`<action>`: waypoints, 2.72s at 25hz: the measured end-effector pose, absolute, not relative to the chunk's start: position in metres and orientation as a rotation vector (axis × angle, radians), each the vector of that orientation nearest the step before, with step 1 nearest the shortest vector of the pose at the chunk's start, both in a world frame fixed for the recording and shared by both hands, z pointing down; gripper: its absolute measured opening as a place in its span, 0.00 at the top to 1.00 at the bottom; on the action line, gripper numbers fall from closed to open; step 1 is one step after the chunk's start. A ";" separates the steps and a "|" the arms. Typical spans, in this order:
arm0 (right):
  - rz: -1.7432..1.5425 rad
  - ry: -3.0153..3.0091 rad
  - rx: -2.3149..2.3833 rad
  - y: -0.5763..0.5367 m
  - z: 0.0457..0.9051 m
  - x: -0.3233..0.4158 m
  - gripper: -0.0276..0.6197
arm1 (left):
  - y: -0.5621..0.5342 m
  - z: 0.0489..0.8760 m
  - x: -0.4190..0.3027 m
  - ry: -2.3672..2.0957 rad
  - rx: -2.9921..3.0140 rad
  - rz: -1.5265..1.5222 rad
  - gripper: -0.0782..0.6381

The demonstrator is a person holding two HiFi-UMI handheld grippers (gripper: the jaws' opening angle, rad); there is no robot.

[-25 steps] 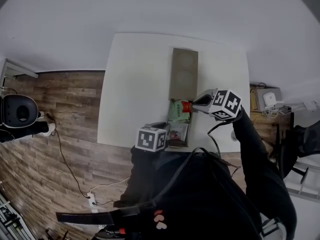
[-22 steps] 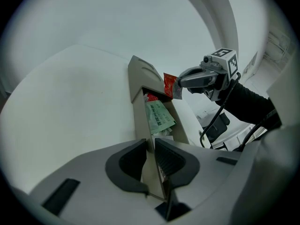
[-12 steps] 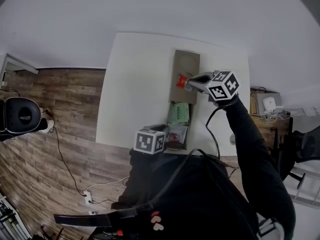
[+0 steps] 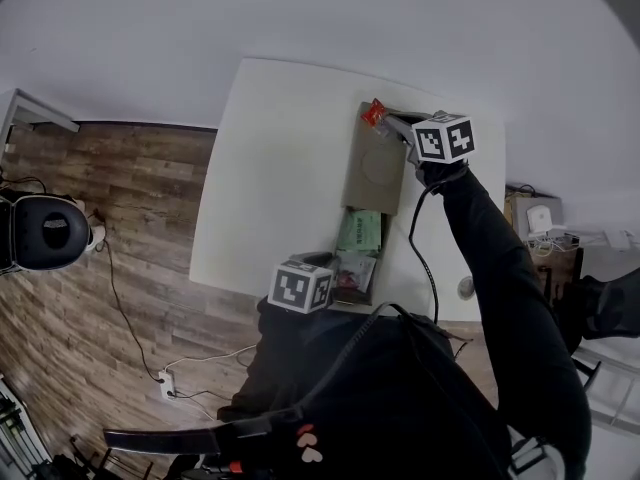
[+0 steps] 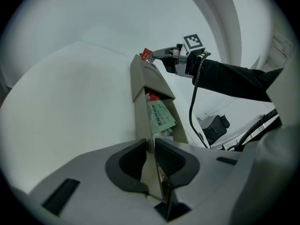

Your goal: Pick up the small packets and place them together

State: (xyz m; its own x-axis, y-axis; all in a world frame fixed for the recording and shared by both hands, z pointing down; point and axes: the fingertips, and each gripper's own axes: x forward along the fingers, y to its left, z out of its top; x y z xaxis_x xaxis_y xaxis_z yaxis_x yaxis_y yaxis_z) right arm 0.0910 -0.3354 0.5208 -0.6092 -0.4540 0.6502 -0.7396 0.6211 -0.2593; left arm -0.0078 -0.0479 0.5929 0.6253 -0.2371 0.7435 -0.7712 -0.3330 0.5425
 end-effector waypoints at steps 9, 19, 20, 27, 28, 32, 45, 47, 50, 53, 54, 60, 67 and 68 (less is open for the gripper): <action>0.802 -2.215 0.993 -0.346 0.538 0.097 0.92 | -0.047 0.594 -0.009 -0.805 1.879 0.710 0.81; 0.776 -2.173 0.961 -0.342 0.544 0.103 0.76 | -0.047 0.595 -0.008 -0.803 1.872 0.696 0.81; 0.766 -2.182 0.965 -0.342 0.540 0.104 0.76 | -0.048 0.595 -0.008 -0.804 1.873 0.695 0.81; 0.549 -2.351 0.852 -0.307 0.482 0.087 0.75 | -0.047 0.594 -0.008 -0.798 1.875 0.691 0.81; 0.506 -2.373 0.817 -0.294 0.474 0.082 0.75 | -0.047 0.594 -0.008 -0.796 1.874 0.690 0.81; 0.334 -2.393 0.574 -0.219 0.465 0.061 0.75 | -0.048 0.594 -0.008 -0.797 1.878 0.695 0.81; 0.060 -2.032 0.019 -0.060 0.554 0.044 0.71 | -0.046 0.597 -0.005 -0.787 1.877 0.699 0.81; 0.042 -1.982 -0.022 -0.058 0.565 0.042 0.71 | -0.046 0.598 -0.004 -0.788 1.873 0.689 0.81; -0.018 -1.900 -0.078 -0.056 0.580 0.044 0.71 | -0.049 0.595 -0.006 -0.802 1.877 0.682 0.81; -0.050 -1.840 -0.121 -0.051 0.592 0.045 0.71 | -0.046 0.597 -0.006 -0.794 1.870 0.667 0.81; -0.053 -1.829 -0.125 -0.051 0.594 0.045 0.71 | -0.046 0.597 -0.006 -0.792 1.869 0.663 0.81; -0.058 -1.772 -0.136 -0.051 0.605 0.049 0.71 | -0.046 0.596 -0.006 -0.791 1.867 0.654 0.81; -0.119 -1.740 -0.074 -0.061 0.611 0.052 0.79 | -0.047 0.593 -0.008 -0.799 1.881 0.671 0.81; -0.127 -1.735 -0.068 -0.063 0.612 0.053 0.79 | -0.046 0.593 -0.008 -0.797 1.882 0.674 0.81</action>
